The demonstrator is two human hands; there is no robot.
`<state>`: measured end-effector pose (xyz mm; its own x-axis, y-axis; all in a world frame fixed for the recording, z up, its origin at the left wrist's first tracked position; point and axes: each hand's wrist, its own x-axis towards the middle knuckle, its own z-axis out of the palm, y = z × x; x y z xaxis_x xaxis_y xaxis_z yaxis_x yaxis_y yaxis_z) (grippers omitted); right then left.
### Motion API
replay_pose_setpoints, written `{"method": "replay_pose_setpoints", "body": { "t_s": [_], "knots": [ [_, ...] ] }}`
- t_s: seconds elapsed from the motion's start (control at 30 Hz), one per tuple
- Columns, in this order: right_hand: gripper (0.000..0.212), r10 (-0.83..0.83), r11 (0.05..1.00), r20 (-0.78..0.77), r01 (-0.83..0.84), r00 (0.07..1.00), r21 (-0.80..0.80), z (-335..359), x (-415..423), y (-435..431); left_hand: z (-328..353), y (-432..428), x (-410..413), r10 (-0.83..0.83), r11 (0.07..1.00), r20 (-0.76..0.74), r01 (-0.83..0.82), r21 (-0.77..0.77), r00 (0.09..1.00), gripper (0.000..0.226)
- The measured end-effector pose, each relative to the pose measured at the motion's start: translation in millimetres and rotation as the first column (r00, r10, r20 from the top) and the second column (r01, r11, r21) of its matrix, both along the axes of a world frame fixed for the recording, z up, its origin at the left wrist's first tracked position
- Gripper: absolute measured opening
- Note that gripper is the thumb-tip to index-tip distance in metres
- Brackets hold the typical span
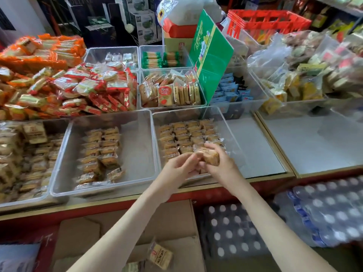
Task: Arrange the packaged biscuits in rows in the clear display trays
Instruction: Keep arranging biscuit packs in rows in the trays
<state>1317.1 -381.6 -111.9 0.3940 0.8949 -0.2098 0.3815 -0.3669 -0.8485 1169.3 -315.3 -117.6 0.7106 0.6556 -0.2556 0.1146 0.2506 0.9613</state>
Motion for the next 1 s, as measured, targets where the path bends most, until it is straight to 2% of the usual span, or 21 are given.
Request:
{"method": "replay_pose_setpoints", "body": {
  "t_s": [0.03, 0.1, 0.17, 0.2, 0.27, 0.33, 0.37, 0.4, 0.47, 0.57, 0.63, 0.73, 0.8, 0.93, 1.0],
  "knots": [
    [0.047, -0.019, 1.000, 0.001, 0.019, 1.000, -0.014, -2.9, 20.1, 0.1, -8.0, 7.9, 10.4, -0.022, 0.995, -0.064, 0.028, 0.091, 0.998, 0.028],
    [0.041, -0.011, 0.996, 0.119, 0.022, 0.993, -0.090, -6.8, 60.0, 5.5, -26.7, 27.8, 32.3, -0.011, 0.925, -0.264, 0.110, 0.364, 0.964, 0.030],
    [0.038, 0.117, 0.974, 0.274, -0.057, 0.955, -0.218, -13.2, 96.4, 17.5, -46.8, 48.0, 57.0, 0.047, 0.793, -0.464, 0.249, 0.556, 0.884, 0.043],
    [0.037, 0.230, 0.945, 0.330, -0.129, 0.915, -0.300, -19.0, 112.2, 26.3, -58.3, 57.6, 69.4, 0.059, 0.738, -0.545, 0.331, 0.588, 0.836, 0.052],
    [0.032, 0.505, 0.815, 0.393, -0.275, 0.768, -0.510, -33.2, 132.5, 45.4, -83.6, 74.4, 92.8, 0.048, 0.628, -0.710, 0.532, 0.568, 0.702, 0.073],
    [0.025, 0.737, 0.641, 0.441, -0.322, 0.512, -0.697, -52.4, 138.9, 62.4, -108.7, 85.3, 110.3, 0.022, 0.526, -0.838, 0.707, 0.473, 0.545, 0.091],
    [0.024, 0.786, 0.601, 0.470, -0.317, 0.402, -0.734, -65.0, 139.5, 68.7, -121.1, 88.7, 116.2, 0.009, 0.494, -0.872, 0.756, 0.429, 0.489, 0.097],
    [0.025, 0.801, 0.594, 0.506, -0.322, 0.319, -0.737, -77.2, 138.1, 73.1, -131.0, 90.3, 120.4, -0.005, 0.472, -0.895, 0.790, 0.391, 0.446, 0.100],
    [0.050, 0.782, 0.621, 0.589, -0.328, 0.204, -0.712, -99.1, 135.3, 77.1, -143.3, 91.5, 123.9, -0.018, 0.465, -0.920, 0.818, 0.338, 0.391, 0.101],
    [0.088, 0.772, 0.626, 0.626, -0.310, 0.110, -0.716, -122.8, 137.0, 77.6, -150.6, 93.2, 124.7, -0.005, 0.467, -0.922, 0.816, 0.340, 0.387, 0.100],
    [0.098, 0.794, 0.600, 0.600, -0.298, 0.103, -0.742, -131.7, 139.3, 77.1, -153.7, 91.9, 125.1, 0.014, 0.458, -0.917, 0.813, 0.359, 0.398, 0.099],
    [0.097, 0.798, 0.597, 0.590, -0.302, 0.123, -0.743, -134.2, 139.2, 76.9, -152.3, 91.6, 124.1, 0.000, 0.462, -0.911, 0.808, 0.366, 0.413, 0.097],
    [0.097, 0.803, 0.592, 0.576, -0.303, 0.150, -0.747, -130.1, 139.0, 78.0, -143.1, 93.2, 120.2, -0.014, 0.487, -0.891, 0.782, 0.390, 0.453, 0.092],
    [0.104, 0.809, 0.578, 0.476, -0.325, 0.345, -0.748, -105.2, 132.1, 86.5, -108.3, 95.8, 72.5, 0.102, 0.516, -0.794, 0.651, 0.557, 0.599, 0.076],
    [0.100, 0.765, 0.628, 0.468, -0.348, 0.443, -0.696, -84.4, 118.3, 94.3, -93.6, 96.5, 22.3, 0.201, 0.485, -0.694, 0.546, 0.684, 0.691, 0.079]
  ]
}}
